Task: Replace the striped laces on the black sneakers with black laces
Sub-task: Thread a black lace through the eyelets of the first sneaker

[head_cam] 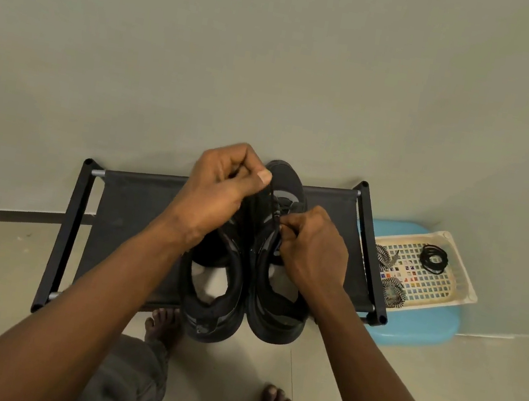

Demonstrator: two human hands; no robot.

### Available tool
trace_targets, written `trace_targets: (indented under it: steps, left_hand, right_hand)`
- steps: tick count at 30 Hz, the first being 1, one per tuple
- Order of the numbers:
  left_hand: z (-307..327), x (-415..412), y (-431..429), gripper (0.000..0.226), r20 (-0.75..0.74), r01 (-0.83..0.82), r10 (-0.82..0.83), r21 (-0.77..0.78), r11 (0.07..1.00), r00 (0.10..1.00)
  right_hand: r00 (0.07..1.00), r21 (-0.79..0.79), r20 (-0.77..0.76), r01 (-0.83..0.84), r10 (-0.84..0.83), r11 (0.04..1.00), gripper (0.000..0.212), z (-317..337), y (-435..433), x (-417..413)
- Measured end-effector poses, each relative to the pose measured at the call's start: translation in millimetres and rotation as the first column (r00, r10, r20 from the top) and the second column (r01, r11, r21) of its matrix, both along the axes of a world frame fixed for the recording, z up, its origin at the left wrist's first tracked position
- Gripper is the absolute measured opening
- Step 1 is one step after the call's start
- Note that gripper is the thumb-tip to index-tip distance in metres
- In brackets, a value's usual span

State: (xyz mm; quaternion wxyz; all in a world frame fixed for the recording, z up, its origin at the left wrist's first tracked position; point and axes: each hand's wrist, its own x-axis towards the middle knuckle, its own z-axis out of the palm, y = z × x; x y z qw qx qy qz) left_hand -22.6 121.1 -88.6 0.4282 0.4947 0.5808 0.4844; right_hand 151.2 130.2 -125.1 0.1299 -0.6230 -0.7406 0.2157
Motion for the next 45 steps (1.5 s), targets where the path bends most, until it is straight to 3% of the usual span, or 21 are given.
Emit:
trace_targets:
  steps: [5, 10, 11, 12, 13, 14, 15, 16, 19, 22, 28, 31, 34, 37, 41, 45]
  left_hand:
    - [21.5, -0.3, -2.1, 0.017, 0.262, -0.135, 0.122, 0.031, 0.99, 0.957]
    - [6.9, 10.9, 1.4, 0.024, 0.341, -0.065, 0.117, -0.158, 0.985, 0.933]
    - [3.3, 11.4, 3.2, 0.023, 0.305, -0.041, 0.099, -0.191, 0.981, 0.947]
    - [-2.2, 9.8, 6.0, 0.02, 0.167, -0.021, 0.056, -0.207, 0.978, 0.984]
    - [-7.3, 7.0, 8.4, 0.017, -0.072, 0.011, -0.027, -0.221, 0.975, 0.997]
    - [-12.2, 4.4, 10.0, 0.018, -0.321, 0.056, -0.144, -0.268, 0.962, 0.936]
    - [-16.5, 4.1, 9.5, 0.023, -0.512, 0.087, -0.257, -0.332, 0.939, 0.82]
    - [-20.0, 4.3, 9.3, 0.031, -0.619, 0.103, -0.33, -0.372, 0.922, 0.713]
    - [-21.9, 9.5, 8.5, 0.039, -0.698, 0.127, -0.363, -0.366, 0.922, 0.617]
    - [-21.8, 10.4, 10.3, 0.016, -0.734, 0.148, -0.356, -0.335, 0.93, 0.579]
    - [-21.8, 8.8, 8.2, 0.004, -0.735, 0.18, -0.368, -0.326, 0.928, 0.57]
    - [-21.0, 3.2, 7.5, 0.005, -0.746, 0.189, -0.289, -0.219, 0.957, 0.599]
    - [-20.0, -2.5, 3.1, 0.016, -0.706, 0.209, -0.206, -0.085, 0.974, 0.678]
    - [-19.6, -3.1, -1.0, 0.013, -0.599, 0.182, -0.121, 0.043, 0.982, 0.792]
    - [-12.5, -4.9, -0.1, 0.007, -0.303, -0.014, 0.076, 0.204, 0.979, 0.95]
    - [-1.8, -10.0, 4.5, 0.008, 0.009, -0.226, 0.23, 0.213, 0.951, 0.973]
  right_hand:
    - [1.0, -0.009, -0.021, -0.005, 0.005, 1.0, 0.022, -2.0, -1.1, 2.2]
    - [1.0, -0.02, -0.018, -0.02, 0.019, 1.0, 0.022, -1.1, -0.1, 3.3]
    - [1.0, -0.025, -0.018, -0.02, 0.02, 0.999, 0.023, -0.3, 0.2, 3.6]
    - [1.0, -0.031, -0.016, -0.021, 0.021, 0.999, 0.023, 0.3, 0.1, 4.0]
    - [1.0, -0.033, -0.01, -0.024, 0.023, 0.999, 0.023, 0.7, -0.1, 4.2]
    - [1.0, -0.03, -0.003, -0.027, 0.027, 0.999, 0.024, 1.2, -0.2, 4.1]
    - [1.0, -0.03, 0.004, -0.028, 0.028, 0.999, 0.024, 1.1, -0.4, 4.3]
    - [1.0, -0.031, 0.005, -0.026, 0.026, 0.999, 0.023, 1.5, 0.2, 4.0]
    - [1.0, -0.041, 0.004, -0.014, 0.014, 0.999, 0.023, 1.8, 0.2, 3.5]
    - [1.0, -0.025, 0.004, -0.001, 0.001, 1.0, 0.021, 1.5, -1.5, 2.6]
    - [0.998, 0.009, 0.002, 0.055, -0.055, 0.998, 0.019, 4.3, -1.8, 0.3]
    - [0.996, 0.051, 0.023, 0.085, -0.086, 0.995, 0.017, 3.3, -3.1, -1.7]
    - [0.994, 0.082, 0.028, 0.106, -0.109, 0.991, 0.013, 2.0, -3.7, -1.9]
    - [0.993, 0.087, 0.022, 0.113, -0.115, 0.99, 0.011, 2.0, -2.9, -0.8]
    - [0.994, 0.076, 0.0, 0.107, -0.107, 0.991, 0.009, 1.1, -1.8, 0.4]
    - [0.995, 0.059, -0.03, 0.092, -0.091, 0.994, 0.009, -0.6, -1.9, 1.0]
